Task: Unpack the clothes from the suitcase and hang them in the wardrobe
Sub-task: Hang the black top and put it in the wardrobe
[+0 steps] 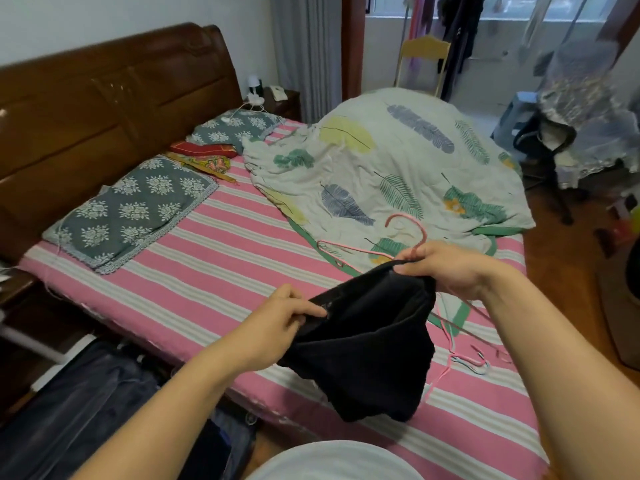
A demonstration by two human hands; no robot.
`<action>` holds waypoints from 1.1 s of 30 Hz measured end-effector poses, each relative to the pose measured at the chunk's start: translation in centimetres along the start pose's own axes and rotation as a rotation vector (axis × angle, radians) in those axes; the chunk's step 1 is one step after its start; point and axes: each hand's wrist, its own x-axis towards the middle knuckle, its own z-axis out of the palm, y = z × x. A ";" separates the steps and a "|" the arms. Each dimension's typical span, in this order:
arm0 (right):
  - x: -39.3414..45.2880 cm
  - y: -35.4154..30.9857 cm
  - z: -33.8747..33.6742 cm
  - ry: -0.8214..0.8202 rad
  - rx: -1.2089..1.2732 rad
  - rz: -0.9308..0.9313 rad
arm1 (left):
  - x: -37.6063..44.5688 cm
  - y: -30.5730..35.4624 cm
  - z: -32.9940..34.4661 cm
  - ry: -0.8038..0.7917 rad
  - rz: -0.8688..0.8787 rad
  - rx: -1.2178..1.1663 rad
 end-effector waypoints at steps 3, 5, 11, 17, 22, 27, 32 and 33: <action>0.9 0.8 0.7 -0.067 -0.019 0.004 | -0.3 0.4 -0.8 0.013 0.051 0.154; 1.6 1.7 1.1 -0.003 0.007 0.014 | 0.8 0.1 -1.3 0.075 0.023 0.182; 1.0 4.8 1.2 0.502 -0.254 -0.122 | 4.7 -3.7 -2.4 0.074 -0.380 -0.043; -1.6 4.4 1.8 0.399 -0.423 -0.217 | 5.9 -6.0 -2.6 0.018 -0.486 0.111; -0.2 1.8 6.9 0.412 -0.544 -0.266 | 6.3 -0.7 -1.1 0.081 -0.262 0.321; 2.8 1.7 10.8 0.580 -0.629 -0.343 | 5.0 5.5 0.1 0.141 0.059 0.246; -0.2 -2.3 7.6 0.579 -0.144 -0.582 | 3.6 6.6 -4.9 0.580 0.378 0.239; -1.0 -3.6 7.0 0.536 -0.057 -0.609 | 3.7 6.8 -6.5 0.642 0.408 0.363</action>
